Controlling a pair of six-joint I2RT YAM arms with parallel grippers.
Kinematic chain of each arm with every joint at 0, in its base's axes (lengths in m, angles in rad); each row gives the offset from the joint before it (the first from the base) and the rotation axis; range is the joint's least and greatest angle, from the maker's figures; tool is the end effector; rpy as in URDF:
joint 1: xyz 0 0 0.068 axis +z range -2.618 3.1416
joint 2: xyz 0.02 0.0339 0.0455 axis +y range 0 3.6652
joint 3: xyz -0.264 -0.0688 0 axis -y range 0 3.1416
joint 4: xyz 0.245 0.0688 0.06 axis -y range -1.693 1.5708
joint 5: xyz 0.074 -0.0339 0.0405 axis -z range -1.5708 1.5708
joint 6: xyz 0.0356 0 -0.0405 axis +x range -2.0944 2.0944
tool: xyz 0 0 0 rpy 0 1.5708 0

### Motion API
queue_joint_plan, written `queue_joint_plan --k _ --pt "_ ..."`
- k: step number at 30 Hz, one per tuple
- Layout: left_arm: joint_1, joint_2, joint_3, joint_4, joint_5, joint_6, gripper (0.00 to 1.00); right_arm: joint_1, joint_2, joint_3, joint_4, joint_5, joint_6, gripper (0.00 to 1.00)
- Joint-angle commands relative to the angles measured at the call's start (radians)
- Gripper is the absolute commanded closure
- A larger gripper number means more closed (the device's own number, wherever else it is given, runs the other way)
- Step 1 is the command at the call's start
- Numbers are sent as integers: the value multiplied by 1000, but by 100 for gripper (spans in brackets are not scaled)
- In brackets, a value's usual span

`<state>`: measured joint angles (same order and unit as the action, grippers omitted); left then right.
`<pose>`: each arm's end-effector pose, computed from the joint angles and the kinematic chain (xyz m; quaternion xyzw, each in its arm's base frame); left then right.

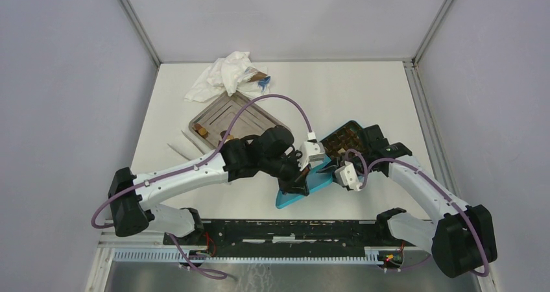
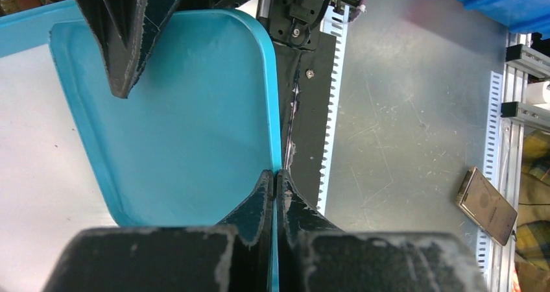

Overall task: Pack the chocolate
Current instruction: Pick up the box lid from the center of the board, then close the box lid on the packing box.

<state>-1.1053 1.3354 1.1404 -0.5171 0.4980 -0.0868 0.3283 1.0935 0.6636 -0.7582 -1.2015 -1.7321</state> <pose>0.1150 -0.2669 0.3128 0.5192 0.7194 -0.4119 0.2081 0.1586 0.0891 0.2199 -0.7497 0.3246 0.3225 0.4781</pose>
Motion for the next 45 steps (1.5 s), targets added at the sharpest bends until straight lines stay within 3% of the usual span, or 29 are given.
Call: queue_joint_plan --k 1,3,4,8,10,13,17,19,21,24,27,31,36,42,45 --pt "12 -3 51 53 34 45 98 8 5 32 -71 -90 -23 79" --pt "19 -23 49 73 1 26 98 8 6 48 -103 -90 -23 85" --pt "24 -40 48 90 -37 10 93 8 5 54 -117 -88 -17 89" --pt "46 -177 11 165 -339 -77 45 -7 -7 74 -103 -95 119 97" --pt "46 -258 -14 197 -481 -115 32 -25 -24 76 -27 -108 281 100" --pt "46 -380 -54 221 -650 -158 25 -69 -64 61 205 -98 712 100" --pt "47 -492 -135 254 -754 -229 22 -156 -132 -6 568 -77 1272 100" --pt "46 -529 -184 264 -779 -265 22 -206 -153 -22 620 -49 1446 100" --pt "46 -552 -227 266 -829 -303 22 -263 -161 2 561 8 1526 100" --pt "45 -568 -296 298 -923 -370 13 -356 -162 24 519 57 1690 100" --pt "46 -539 -344 369 -951 -398 7 -425 -201 -102 740 46 2089 100" --pt "46 -452 -346 438 -925 -401 7 -458 -243 -268 1020 89 2483 100" --pt "51 -332 -337 538 -874 -399 6 -508 -287 -352 1015 196 2647 100" --pt "103 -177 -298 564 -847 -450 6 -565 -325 -449 1022 295 2748 100" --pt "152 -131 -303 607 -765 -490 3 -589 -331 -477 1037 323 2754 100"
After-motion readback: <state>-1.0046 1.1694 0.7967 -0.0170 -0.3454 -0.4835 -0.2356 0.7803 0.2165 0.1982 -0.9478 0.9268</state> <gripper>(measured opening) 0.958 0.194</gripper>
